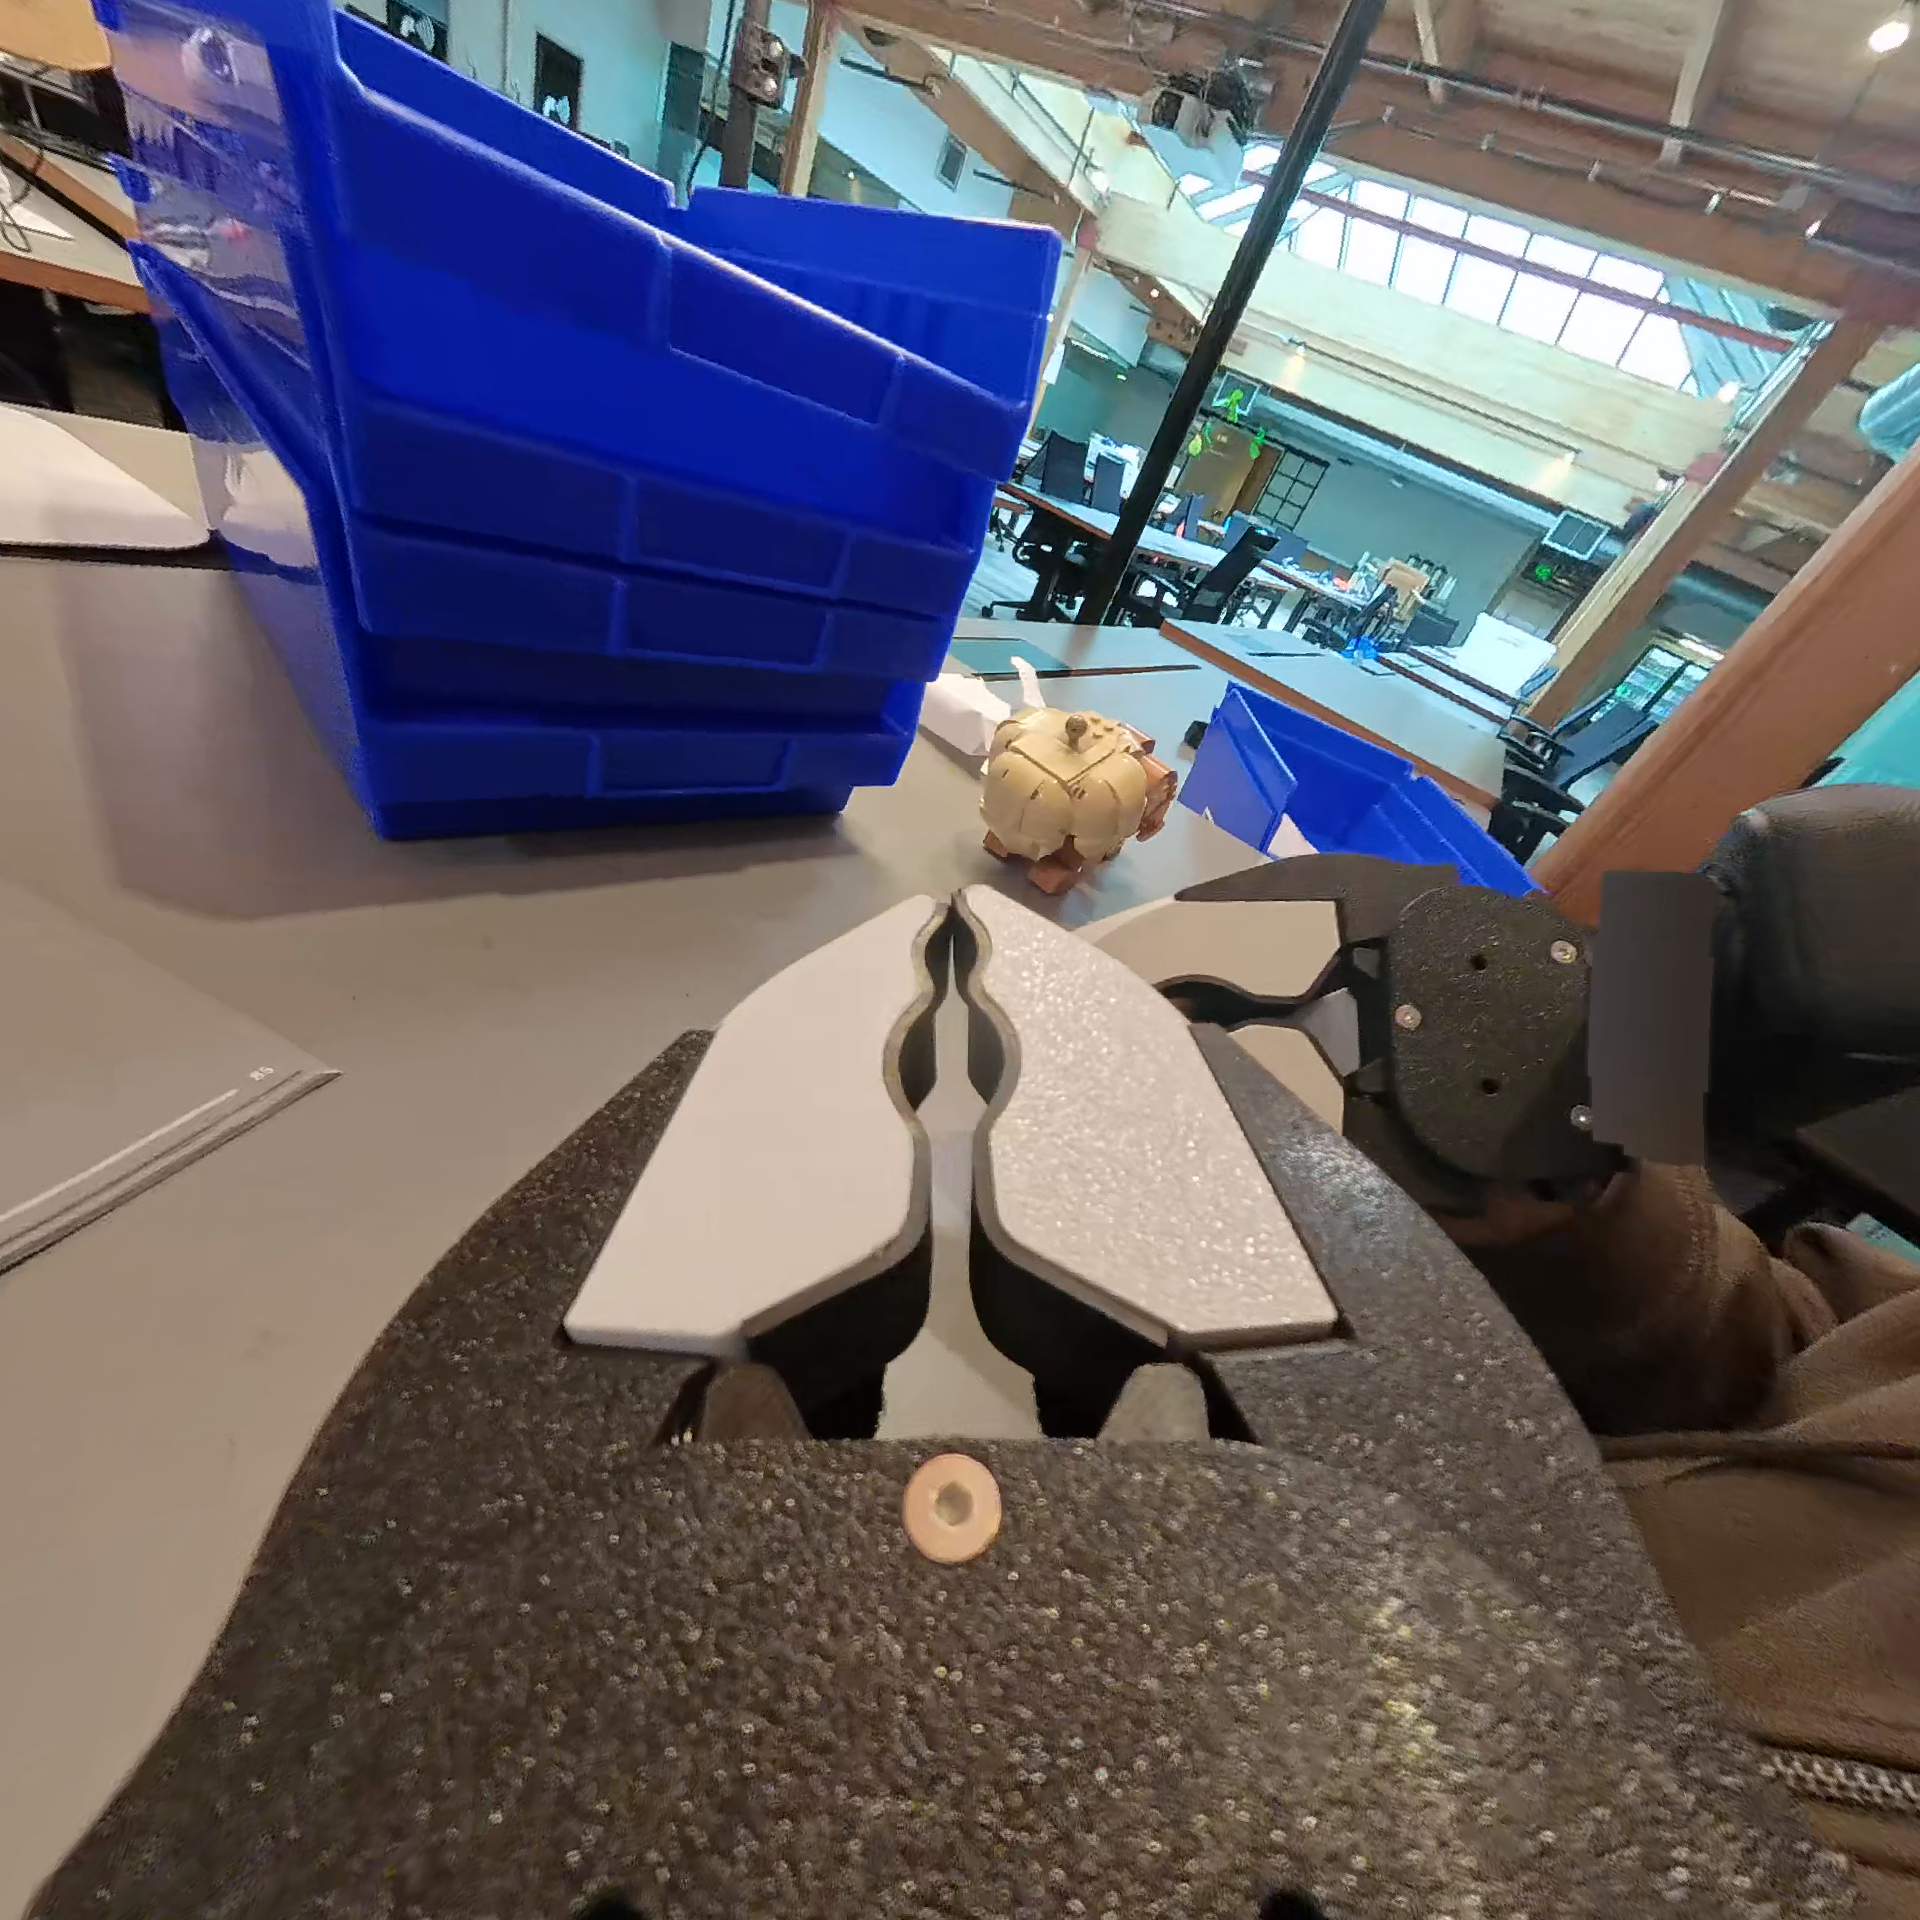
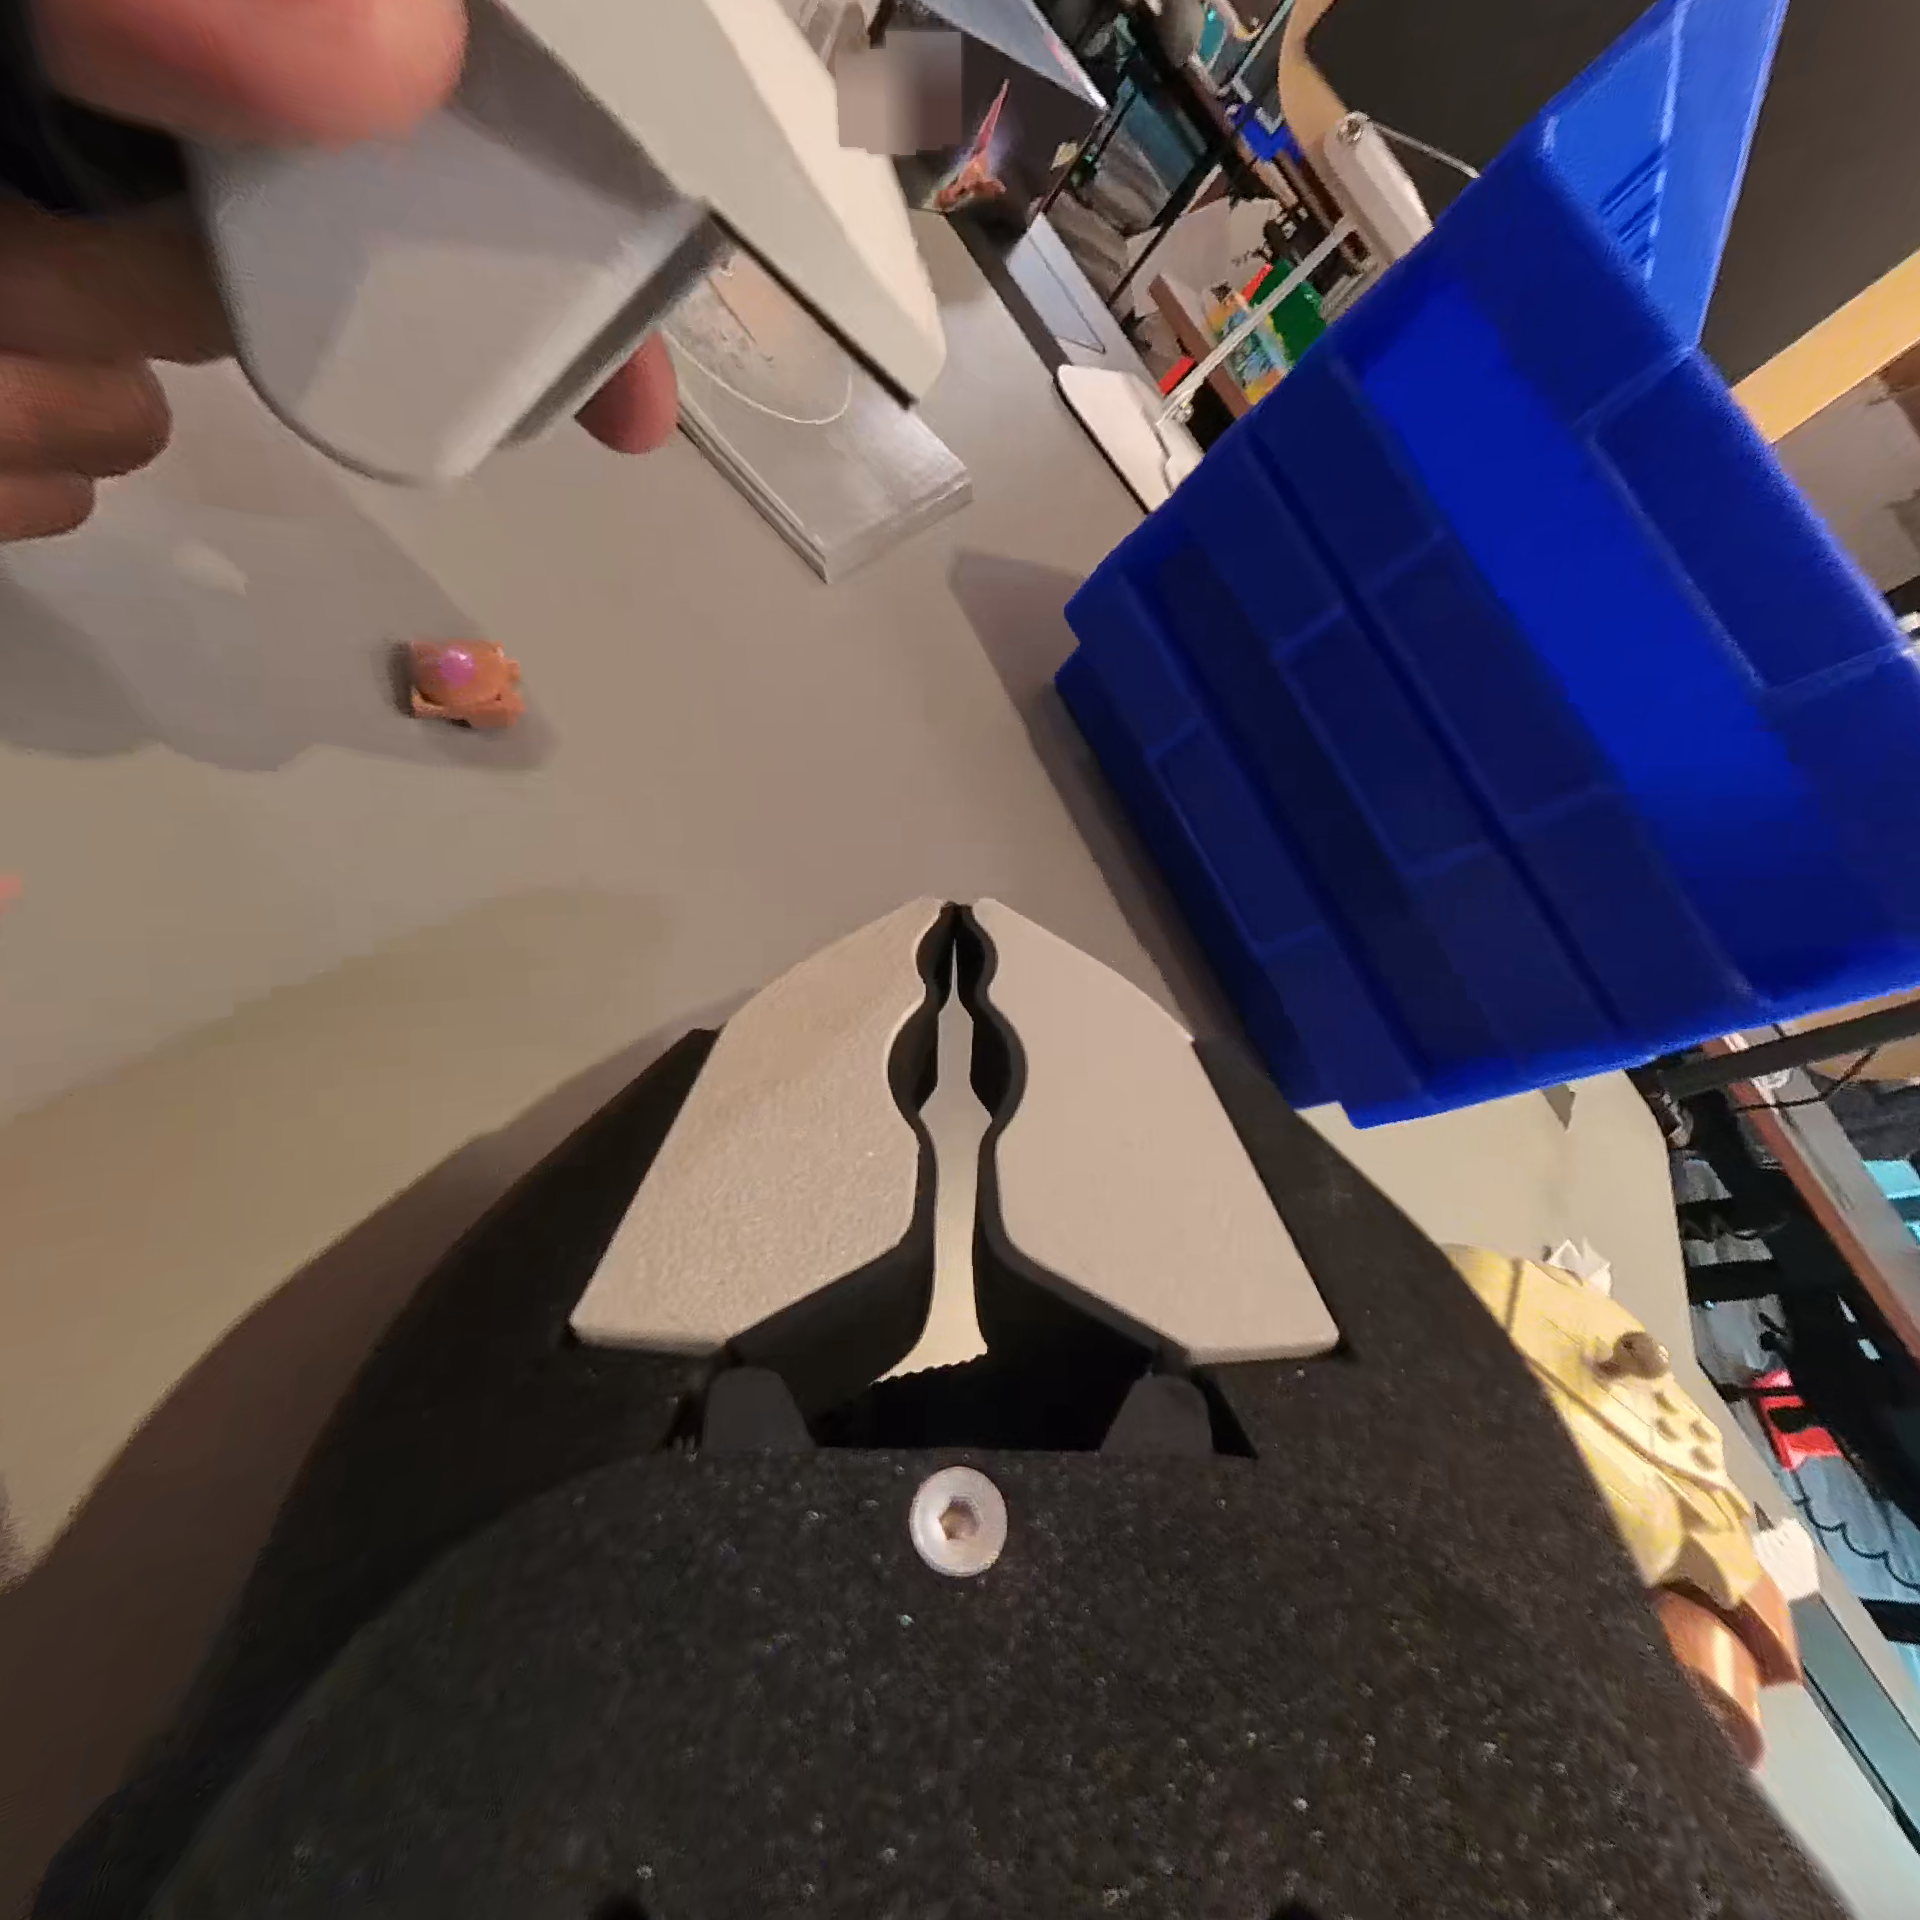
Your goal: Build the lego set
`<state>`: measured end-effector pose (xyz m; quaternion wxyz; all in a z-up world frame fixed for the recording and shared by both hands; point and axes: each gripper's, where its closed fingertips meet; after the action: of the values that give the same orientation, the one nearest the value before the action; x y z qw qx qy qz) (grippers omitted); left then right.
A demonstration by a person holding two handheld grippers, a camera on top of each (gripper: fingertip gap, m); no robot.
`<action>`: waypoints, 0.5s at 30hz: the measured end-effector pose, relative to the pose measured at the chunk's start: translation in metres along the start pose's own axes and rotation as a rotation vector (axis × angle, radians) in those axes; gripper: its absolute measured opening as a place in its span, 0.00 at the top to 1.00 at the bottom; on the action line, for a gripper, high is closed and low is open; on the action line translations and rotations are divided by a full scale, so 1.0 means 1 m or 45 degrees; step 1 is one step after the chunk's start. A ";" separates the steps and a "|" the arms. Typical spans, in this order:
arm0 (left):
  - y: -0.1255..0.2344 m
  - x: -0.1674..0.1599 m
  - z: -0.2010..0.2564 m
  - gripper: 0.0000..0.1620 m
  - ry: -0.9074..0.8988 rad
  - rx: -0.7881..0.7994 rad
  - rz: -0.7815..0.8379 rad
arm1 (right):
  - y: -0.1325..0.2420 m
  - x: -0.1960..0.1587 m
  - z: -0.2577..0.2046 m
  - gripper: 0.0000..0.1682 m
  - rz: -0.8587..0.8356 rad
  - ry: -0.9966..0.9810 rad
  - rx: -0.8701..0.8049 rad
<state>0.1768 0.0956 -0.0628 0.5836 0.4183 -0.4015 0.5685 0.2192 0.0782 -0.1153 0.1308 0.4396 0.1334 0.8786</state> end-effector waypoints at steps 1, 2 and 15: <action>0.000 0.000 0.000 1.00 -0.002 -0.012 -0.009 | 0.000 0.001 -0.003 1.00 0.003 0.006 0.021; 0.001 -0.001 0.001 1.00 -0.014 -0.022 -0.021 | 0.000 0.001 -0.006 1.00 0.005 0.010 0.050; 0.061 -0.046 -0.016 0.88 -0.481 -0.098 -0.604 | 0.009 -0.011 -0.024 1.00 0.016 -0.022 0.311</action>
<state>0.1144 0.0959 -0.1099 0.6305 0.5763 -0.4153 0.3128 0.2047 0.0632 -0.1342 0.0719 0.4605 0.2355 0.8528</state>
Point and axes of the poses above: each gripper's, where its closed fingertips meet, y back along the fingers, x out of its top, z = x × y across the jaws, and after that the axes turned 2 degrees about -y, right-handed
